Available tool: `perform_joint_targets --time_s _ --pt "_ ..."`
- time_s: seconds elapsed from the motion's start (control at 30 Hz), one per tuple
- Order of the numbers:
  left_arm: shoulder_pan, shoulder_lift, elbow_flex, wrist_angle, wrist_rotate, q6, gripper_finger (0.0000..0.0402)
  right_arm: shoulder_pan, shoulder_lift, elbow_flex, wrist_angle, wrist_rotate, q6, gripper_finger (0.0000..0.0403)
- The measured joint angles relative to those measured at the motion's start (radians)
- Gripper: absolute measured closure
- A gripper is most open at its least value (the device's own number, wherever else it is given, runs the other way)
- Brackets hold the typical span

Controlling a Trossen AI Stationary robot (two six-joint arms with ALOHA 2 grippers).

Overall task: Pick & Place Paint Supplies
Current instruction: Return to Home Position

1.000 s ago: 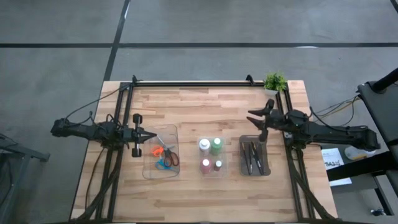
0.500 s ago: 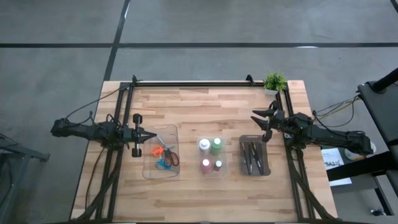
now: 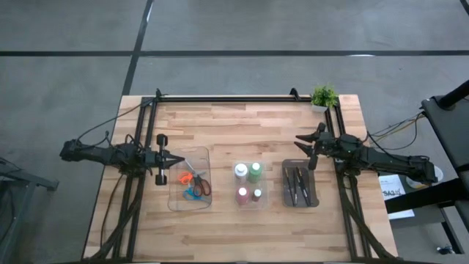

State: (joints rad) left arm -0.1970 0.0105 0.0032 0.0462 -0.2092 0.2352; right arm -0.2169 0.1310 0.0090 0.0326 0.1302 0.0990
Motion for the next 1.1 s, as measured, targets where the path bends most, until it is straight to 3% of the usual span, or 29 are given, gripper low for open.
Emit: perform_joint_targets --time_s 1.1 --pt "0.0 0.0 0.0 0.0 0.0 0.0 0.0401 0.0 0.01 0.0 -0.004 -0.006 0.003 0.0272"
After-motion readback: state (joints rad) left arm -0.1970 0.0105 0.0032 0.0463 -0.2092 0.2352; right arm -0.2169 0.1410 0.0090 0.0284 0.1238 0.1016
